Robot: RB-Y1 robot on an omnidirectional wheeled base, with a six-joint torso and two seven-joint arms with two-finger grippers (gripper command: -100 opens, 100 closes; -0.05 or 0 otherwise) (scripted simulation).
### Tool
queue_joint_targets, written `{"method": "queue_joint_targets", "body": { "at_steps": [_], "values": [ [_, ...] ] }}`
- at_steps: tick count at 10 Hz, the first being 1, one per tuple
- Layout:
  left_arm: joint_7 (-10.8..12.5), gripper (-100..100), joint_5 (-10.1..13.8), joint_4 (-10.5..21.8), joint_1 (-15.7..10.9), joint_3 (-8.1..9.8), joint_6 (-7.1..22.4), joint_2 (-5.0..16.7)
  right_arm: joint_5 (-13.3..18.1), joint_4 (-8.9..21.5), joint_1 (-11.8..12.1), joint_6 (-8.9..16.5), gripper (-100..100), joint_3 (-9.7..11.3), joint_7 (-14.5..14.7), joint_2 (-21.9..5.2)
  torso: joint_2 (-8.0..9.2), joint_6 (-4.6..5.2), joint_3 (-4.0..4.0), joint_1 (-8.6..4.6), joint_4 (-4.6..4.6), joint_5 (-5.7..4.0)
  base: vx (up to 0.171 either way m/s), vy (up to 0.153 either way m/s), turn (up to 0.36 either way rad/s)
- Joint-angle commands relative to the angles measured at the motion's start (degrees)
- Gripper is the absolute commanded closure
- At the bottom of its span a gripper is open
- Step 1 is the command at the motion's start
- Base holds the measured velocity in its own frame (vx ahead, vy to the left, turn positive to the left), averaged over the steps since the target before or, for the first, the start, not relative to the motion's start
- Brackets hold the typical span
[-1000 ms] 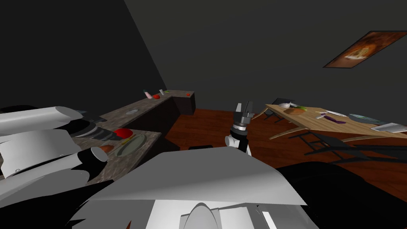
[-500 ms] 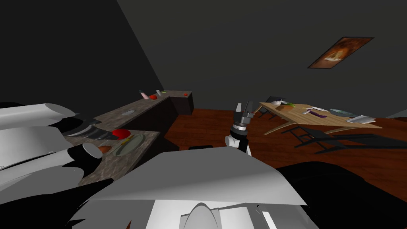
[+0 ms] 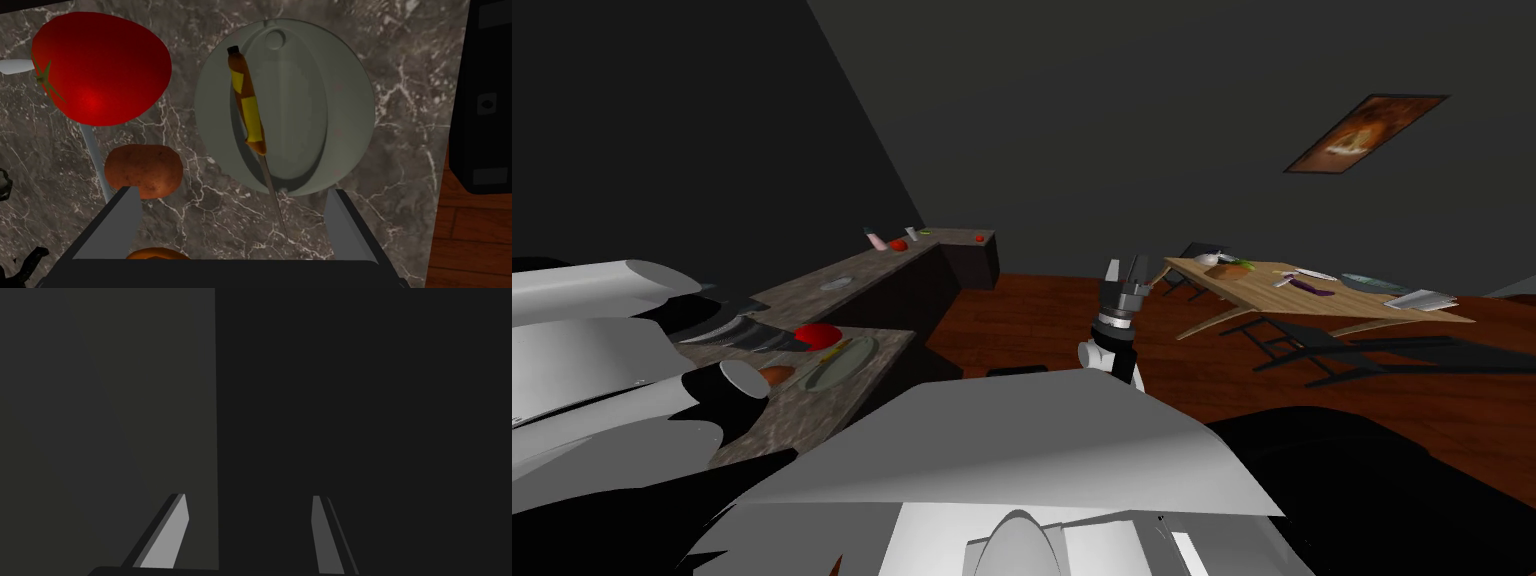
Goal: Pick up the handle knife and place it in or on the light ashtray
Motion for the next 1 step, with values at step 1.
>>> {"method": "queue_joint_targets", "body": {
  "at_steps": [1],
  "values": [
    [0.0,0,0.0,0.0,0.0,0.0,0.0,0.0,0.0,0.0,0.0,0.0,0,0.0,0.0,0.0,0.0,0.0,0.0,0.0,0.0,0.0,0.0,0.0,0.0]
  ]
}}
